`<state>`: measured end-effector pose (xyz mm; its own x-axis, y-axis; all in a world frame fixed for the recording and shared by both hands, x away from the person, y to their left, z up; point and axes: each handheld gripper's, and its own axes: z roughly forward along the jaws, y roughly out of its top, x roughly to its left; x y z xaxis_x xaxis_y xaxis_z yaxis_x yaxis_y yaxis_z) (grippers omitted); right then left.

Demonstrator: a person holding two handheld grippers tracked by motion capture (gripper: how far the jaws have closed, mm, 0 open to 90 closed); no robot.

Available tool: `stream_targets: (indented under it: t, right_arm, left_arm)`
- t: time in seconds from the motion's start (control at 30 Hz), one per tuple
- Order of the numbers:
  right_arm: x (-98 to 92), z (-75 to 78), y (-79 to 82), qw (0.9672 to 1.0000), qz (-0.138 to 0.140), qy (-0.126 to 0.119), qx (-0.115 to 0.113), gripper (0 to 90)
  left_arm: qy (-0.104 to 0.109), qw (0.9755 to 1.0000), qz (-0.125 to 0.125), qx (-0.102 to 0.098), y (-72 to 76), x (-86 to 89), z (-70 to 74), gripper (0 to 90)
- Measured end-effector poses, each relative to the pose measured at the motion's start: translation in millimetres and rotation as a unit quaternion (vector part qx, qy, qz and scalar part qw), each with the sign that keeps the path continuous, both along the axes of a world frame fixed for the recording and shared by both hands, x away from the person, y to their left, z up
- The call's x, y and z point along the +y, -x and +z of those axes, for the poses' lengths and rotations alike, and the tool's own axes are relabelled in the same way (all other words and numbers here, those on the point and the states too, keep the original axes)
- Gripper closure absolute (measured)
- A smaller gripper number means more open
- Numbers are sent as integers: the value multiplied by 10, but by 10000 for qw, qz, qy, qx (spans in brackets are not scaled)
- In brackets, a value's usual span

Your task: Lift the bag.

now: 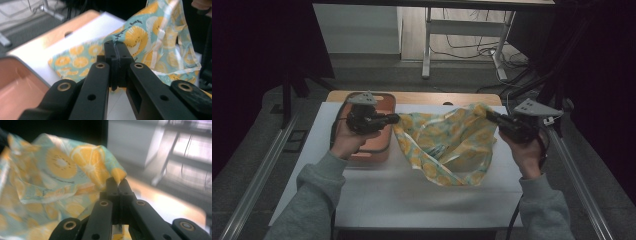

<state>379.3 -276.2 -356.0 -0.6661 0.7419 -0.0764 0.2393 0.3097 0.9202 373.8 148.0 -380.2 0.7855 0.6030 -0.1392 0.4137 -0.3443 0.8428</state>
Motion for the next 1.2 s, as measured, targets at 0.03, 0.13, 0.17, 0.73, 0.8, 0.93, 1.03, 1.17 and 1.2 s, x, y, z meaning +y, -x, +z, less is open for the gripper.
stream_targets:
  t: [0.03, 0.13, 0.17, 0.73, 0.8, 0.93, 1.03, 1.17, 1.2]
  right_arm:
    - [11, -109, -47, 9999, -21, 83, 143, 899]
    - [21, -349, -180, 9987, -94, 215, 448, 899]
    - [22, -408, -226, 9982, -153, 284, 513, 899]
    - [-101, -445, -188, 9982, 56, -175, 574, 394]
    - [-137, -421, -107, 9979, 181, -255, 563, 377]
    - [-194, -452, 31, 9977, 280, -296, 543, 354]
    - [-216, -501, 118, 9978, 346, -210, 518, 354]
    - [-244, -575, 199, 9976, 489, -96, 488, 354]
    - [-250, -597, 213, 9975, 498, -90, 491, 361]
  left_arm:
    - [-35, 10000, 20, 82, -36, -14, -72, 894]
    - [-298, 9990, 241, 248, -146, -47, -246, 893]
    - [-349, 9984, 298, 339, -185, -53, -295, 892]
    - [-152, 9992, 333, 153, -27, 112, -324, 244]
    - [-42, 9992, 374, 93, 49, 206, -299, 193]
    - [-111, 9991, 404, 42, 198, 304, -320, 169]
    - [-183, 9990, 396, 54, 300, 321, -366, 168]
    - [-284, 9986, 444, 21, 394, 332, -410, 173]
    - [-342, 9983, 466, 5, 413, 329, -418, 175]
